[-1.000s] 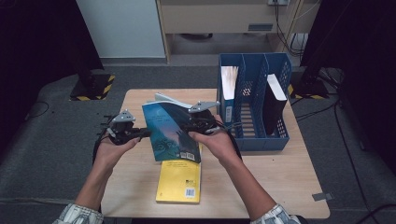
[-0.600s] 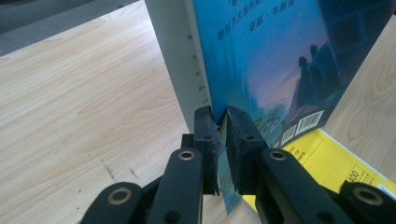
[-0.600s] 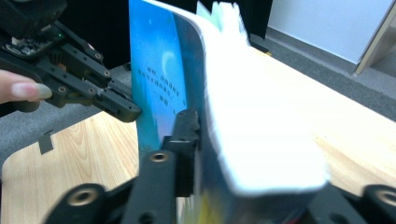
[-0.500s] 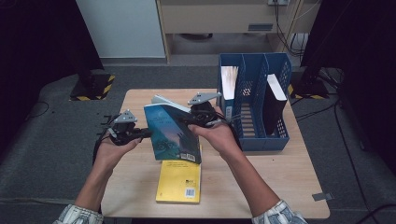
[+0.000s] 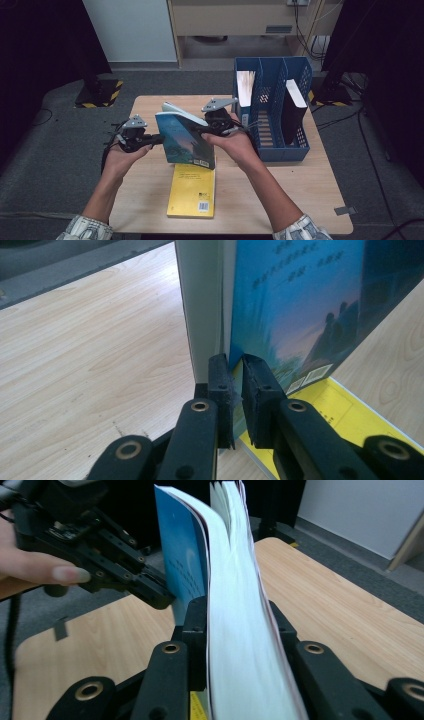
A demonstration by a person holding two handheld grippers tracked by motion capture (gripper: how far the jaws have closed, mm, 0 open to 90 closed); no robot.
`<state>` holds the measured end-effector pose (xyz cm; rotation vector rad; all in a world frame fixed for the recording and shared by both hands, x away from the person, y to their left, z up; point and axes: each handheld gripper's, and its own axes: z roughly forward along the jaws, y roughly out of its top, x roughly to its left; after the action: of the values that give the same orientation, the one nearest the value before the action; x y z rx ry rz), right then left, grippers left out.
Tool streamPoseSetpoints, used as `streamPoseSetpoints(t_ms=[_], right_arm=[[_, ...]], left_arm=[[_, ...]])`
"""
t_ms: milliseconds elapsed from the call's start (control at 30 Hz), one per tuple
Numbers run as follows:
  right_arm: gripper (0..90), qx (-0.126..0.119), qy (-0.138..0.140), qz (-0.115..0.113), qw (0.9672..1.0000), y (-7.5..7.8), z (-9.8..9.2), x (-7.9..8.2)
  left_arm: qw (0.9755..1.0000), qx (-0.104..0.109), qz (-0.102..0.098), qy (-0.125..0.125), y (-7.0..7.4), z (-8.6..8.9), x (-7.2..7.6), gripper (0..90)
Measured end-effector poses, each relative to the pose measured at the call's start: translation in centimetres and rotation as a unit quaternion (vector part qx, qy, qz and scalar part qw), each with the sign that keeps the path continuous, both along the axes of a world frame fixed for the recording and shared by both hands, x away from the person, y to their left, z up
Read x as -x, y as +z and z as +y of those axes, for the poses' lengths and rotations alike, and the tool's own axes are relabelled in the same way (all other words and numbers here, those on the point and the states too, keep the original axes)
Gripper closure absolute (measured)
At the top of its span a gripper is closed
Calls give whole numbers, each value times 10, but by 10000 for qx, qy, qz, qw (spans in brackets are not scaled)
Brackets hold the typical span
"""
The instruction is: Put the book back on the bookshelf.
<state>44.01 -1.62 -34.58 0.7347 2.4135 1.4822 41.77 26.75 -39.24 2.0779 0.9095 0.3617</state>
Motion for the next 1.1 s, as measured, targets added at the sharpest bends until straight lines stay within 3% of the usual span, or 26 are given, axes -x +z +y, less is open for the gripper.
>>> streamPoseSetpoints(t_ms=[100, 433, 600, 767, 900, 1033, 1100], right_arm=[[692, 37, 116, 21, 9999, 4, 1, 4], [646, 85, 292, 338, 9990, 4, 9, 1], [679, 138, 399, 427, 9982, 4, 11, 1], [688, 218, 434, 425, 9979, 7, 11, 1], [686, 199, 425, 483, 9977, 7, 11, 0], [680, 188, 434, 523, 9975, 7, 12, -1], [677, 189, 437, 525, 9975, 7, 12, -1]], left_arm=[[9999, -97, -31, 22, 1, -1, 3, 830], [10000, 27, -40, 36, -2, 2, 8, 825], [9997, 112, -58, 210, -7, 6, 11, 775], [9992, 66, 32, 383, -27, 13, 21, 619], [9984, -17, 93, 562, -53, 20, 35, 507], [9963, 17, 179, 838, -81, 28, 46, 378], [9950, -136, 213, 969, -91, 31, 49, 307]])
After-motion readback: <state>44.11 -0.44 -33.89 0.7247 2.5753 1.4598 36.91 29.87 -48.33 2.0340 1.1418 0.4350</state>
